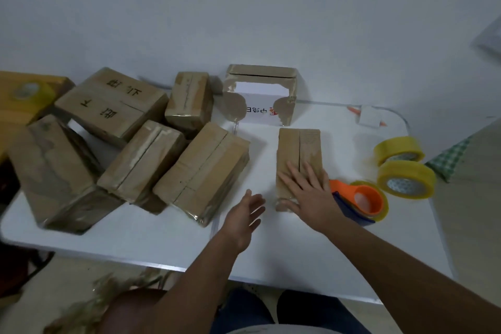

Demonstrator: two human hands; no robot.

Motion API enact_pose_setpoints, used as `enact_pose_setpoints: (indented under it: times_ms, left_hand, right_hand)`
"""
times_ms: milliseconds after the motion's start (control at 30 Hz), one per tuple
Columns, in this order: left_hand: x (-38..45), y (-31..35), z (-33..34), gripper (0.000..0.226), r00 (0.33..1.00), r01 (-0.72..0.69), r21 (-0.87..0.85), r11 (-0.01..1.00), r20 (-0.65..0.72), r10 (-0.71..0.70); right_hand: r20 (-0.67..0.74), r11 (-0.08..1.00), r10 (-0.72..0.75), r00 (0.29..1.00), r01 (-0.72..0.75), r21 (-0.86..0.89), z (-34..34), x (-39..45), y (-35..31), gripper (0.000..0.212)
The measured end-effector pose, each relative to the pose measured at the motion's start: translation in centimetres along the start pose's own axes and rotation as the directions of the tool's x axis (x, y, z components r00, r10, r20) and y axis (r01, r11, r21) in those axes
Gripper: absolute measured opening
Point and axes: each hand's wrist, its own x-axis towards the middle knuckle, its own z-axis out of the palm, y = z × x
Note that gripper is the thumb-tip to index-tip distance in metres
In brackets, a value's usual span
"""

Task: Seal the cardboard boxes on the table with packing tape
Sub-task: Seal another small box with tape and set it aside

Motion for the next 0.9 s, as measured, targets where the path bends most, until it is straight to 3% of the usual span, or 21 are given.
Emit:
enact_pose_setpoints:
  times_ms: [133, 267, 467, 900]
  left_hand:
    - [0.3, -0.3, -0.8, 0.027, 0.998, -0.063, -0.041, 0.997, 0.003, 0.063]
    - [0.3, -0.2, -1.2, 0.011, 0.99, -0.135, -0.015, 0.991, -0.042, 0.134]
    - [0.4, -0.4, -0.7, 0.012, 0.969, -0.227, 0.015, 0.974, -0.097, 0.227]
    - [2.0, -1.1, 1.2, 0.013, 0.941, -0.291, 0.108, 0.951, -0.147, 0.305]
  right_hand:
    - [-0.063, 0.997, 0.079, 0.995, -0.079, -0.002, 0.4, -1.3, -1.3, 0.069]
    - [-0.104, 0.999, 0.051, 0.993, -0.051, -0.001, 0.3, -1.3, -1.5, 0.08]
    - [-0.085, 0.999, 0.037, 0.996, -0.04, -0.033, 0.8, -0.8, -1.1, 0.084]
    - [-0.127, 0.998, 0.063, 0.99, -0.06, 0.026, 1.5, -1.0, -0.9, 0.083]
